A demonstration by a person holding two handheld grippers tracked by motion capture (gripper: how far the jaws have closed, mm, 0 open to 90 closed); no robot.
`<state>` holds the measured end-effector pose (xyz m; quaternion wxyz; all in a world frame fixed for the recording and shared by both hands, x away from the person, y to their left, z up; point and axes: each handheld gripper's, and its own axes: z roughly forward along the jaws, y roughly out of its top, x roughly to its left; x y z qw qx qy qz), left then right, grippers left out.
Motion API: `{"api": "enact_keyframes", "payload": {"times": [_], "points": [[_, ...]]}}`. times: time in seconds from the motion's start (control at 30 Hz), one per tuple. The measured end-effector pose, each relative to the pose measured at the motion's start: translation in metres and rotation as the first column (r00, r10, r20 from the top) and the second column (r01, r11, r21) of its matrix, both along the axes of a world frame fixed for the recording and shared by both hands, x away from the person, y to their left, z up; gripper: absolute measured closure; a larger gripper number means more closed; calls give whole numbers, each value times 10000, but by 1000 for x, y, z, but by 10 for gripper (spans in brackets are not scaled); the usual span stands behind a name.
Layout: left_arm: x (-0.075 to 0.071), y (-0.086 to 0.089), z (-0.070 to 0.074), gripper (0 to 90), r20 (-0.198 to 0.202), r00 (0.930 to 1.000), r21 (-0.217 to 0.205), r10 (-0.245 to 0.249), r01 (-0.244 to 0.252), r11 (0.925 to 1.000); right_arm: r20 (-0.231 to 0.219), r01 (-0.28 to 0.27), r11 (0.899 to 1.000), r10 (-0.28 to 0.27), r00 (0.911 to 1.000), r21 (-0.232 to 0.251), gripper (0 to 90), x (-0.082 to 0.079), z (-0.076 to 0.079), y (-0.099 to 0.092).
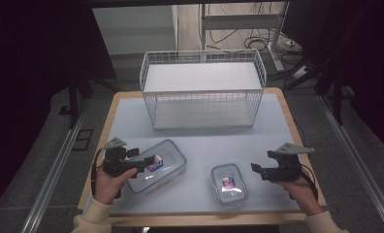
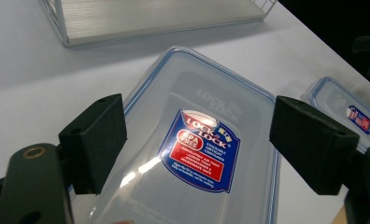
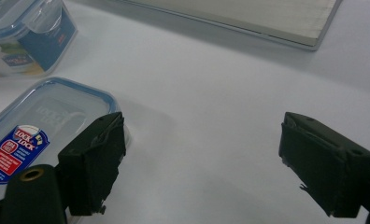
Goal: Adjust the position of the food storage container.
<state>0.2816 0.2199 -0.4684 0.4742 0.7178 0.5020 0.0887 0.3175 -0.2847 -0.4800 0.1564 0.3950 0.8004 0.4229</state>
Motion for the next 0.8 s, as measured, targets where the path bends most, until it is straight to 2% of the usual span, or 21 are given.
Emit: {"api": "enact_keyframes", "payload": {"times": [0.13,0.3,0.33,0.37,0.4,0.47,0.53,0.57,0.6,0.63,0.67,0.7,0.73,0.8], "points": [[-2,1,2,206,29,10000,-75,21,-21,10000,31,-4,10000,5,10000,-60,154,-1,-2,1],[-9,5,8,289,100,9999,-173,76,-74,9998,65,-100,9999,100,9999,-70,160,-3,-2,4],[-10,7,9,355,162,9998,-150,91,-88,9998,134,-149,9998,151,9998,-144,160,-4,-1,5],[-14,10,12,355,239,9996,-153,143,-139,9998,134,-149,9998,151,9998,-144,160,-4,-1,5],[-21,18,16,498,339,9993,-263,157,-148,9995,149,-135,9998,137,9998,-116,161,-4,0,4],[-29,25,19,641,419,9989,-265,215,-204,9994,149,-79,9999,81,9999,-72,161,-4,1,3],[-34,30,19,746,461,9985,-290,291,-278,9992,137,-34,10000,35,9999,-51,161,-3,1,2],[-37,33,19,746,487,9983,-300,312,-298,9991,117,33,10000,-32,9999,-74,161,-3,1,1],[-45,43,15,818,450,9979,-323,459,-445,9985,83,194,9998,-193,9998,-84,162,-1,0,0],[-45,43,15,838,450,9979,-323,459,-445,9985,83,194,9998,-193,9998,-84,162,-1,0,0],[-51,49,9,847,268,9979,-321,596,-587,9978,11,279,9996,-278,9996,-54,164,-1,-1,-2],[-51,49,9,851,268,9979,-321,596,-587,9978,11,279,9996,-278,9996,-54,164,-1,-1,-2],[-58,58,-1,857,-48,9967,-258,810,-811,9964,-98,373,9992,-374,9993,-118,165,0,-2,-2],[-63,64,-11,864,-306,9943,-256,1019,-1027,9944,-121,442,9989,-444,9989,-150,166,0,-3,-3]]}}
